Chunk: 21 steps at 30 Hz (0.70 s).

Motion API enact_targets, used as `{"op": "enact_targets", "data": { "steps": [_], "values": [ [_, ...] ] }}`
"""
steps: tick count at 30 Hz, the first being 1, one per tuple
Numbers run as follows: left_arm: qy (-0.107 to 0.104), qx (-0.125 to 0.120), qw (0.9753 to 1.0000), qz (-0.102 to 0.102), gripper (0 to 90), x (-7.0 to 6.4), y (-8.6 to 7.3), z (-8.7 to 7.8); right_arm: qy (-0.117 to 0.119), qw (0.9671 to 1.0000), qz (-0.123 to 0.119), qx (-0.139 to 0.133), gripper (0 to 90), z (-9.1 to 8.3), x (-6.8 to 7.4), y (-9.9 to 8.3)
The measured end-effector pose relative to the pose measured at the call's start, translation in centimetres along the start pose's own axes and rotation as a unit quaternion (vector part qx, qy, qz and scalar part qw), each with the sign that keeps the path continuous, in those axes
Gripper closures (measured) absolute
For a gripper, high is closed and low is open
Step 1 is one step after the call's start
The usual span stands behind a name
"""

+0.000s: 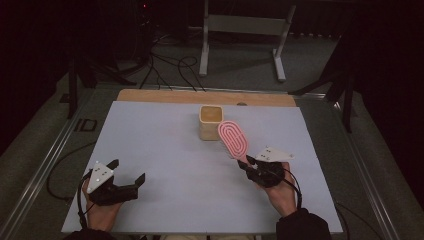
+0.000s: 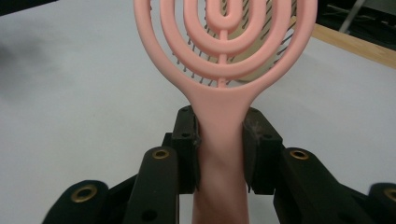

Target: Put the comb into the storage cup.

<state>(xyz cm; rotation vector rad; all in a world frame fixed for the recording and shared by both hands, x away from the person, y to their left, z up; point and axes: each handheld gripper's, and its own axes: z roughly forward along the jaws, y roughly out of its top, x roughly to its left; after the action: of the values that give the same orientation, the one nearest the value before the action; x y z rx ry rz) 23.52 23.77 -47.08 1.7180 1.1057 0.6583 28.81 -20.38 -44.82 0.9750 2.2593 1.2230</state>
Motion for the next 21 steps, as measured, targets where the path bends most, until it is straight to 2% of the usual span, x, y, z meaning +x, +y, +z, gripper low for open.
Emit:
{"op": "enact_targets", "data": {
  "steps": [7,21],
  "values": [
    [-0.004,0.007,1.0000,0.005,0.1,-0.9,1.4,1.1,0.009,0.9999,-0.006,-0.005,69.5,0.5,0.4,0.5],
    [-0.035,0.002,0.9991,0.023,0.1,-3.5,4.1,3.7,0.015,0.9998,-0.008,-0.009,69.5,1.1,1.2,0.9]
  ]
}}
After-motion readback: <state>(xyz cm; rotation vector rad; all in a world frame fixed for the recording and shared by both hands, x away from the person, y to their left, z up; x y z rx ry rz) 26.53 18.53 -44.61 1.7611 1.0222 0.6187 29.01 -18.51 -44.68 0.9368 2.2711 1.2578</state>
